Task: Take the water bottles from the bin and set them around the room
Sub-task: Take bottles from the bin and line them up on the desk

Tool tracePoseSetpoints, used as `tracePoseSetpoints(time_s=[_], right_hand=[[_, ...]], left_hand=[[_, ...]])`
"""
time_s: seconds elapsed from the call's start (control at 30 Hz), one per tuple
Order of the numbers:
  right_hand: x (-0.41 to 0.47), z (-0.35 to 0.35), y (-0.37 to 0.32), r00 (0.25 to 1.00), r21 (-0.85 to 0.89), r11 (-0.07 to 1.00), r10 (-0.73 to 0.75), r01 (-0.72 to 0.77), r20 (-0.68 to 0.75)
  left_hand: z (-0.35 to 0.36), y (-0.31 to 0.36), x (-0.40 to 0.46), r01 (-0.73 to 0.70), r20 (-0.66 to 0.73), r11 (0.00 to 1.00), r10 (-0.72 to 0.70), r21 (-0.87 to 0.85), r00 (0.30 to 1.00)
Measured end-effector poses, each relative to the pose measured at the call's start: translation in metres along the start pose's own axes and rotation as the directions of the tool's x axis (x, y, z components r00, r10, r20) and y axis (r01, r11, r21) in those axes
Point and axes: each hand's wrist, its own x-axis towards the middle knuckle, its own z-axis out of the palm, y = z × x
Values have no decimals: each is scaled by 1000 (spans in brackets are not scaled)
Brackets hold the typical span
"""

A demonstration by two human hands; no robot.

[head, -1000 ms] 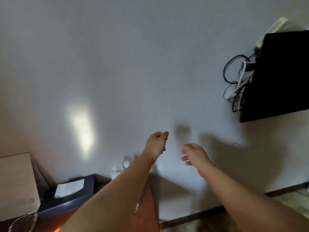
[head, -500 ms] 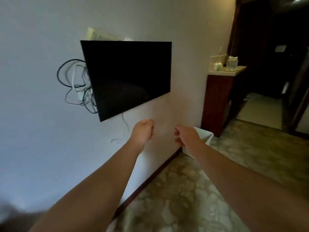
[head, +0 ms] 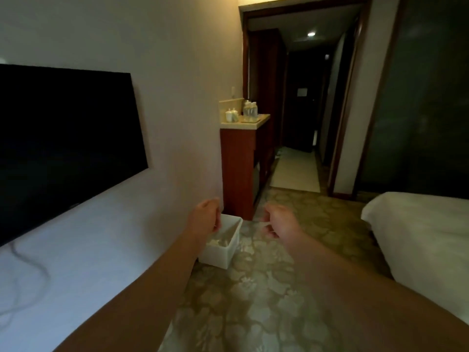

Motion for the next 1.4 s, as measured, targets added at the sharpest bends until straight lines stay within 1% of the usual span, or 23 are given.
tracePoseSetpoints(time_s=[0.1,0.27,0.37,0.5,0.57,0.7,0.77,0.87,1.0,1.2,1.3,1.4], right_hand=[[65,7,-16,1000,14,1000,19,-18,-25],[173,25,-51,997,73,995,66,-63,-44],[232,35,-68,998,49,998,48,-45,-47],[312,45,-73,998,9,999,52,-52,-42],[360,52,-71,996,5,996,84,-84,-38],[460,70,-66,990,22,991,136,-135,-49],[514,83,-67,992,15,992,128,-128,-2],[595,107,-70,985,-17,991,132,-130,112],[686,147,-75,952,-135,982,161,-129,262],[800,221,-69,898,-234,963,218,-134,382],[863,269,-65,883,-225,966,215,-128,418],[925,317,-53,865,-252,961,222,-115,449]], left_hand=[[16,-9,77,-25,35,999,26,-31,999],[32,-6,205,0,86,999,3,-44,996],[47,1,277,-5,79,999,8,-45,997],[71,-10,360,-22,115,1000,24,-14,993],[84,-22,403,-11,110,1000,12,-17,994],[109,-42,487,19,43,1000,-19,-4,999],[116,-46,530,33,0,999,-33,-10,999],[121,-50,598,84,-88,996,-87,-36,992],[124,-64,676,114,-161,993,-110,13,981],[114,-104,786,179,-246,984,-174,-2,954],[103,-131,853,195,-293,980,-200,-46,935],[92,-168,918,240,-307,970,-241,-41,921]])
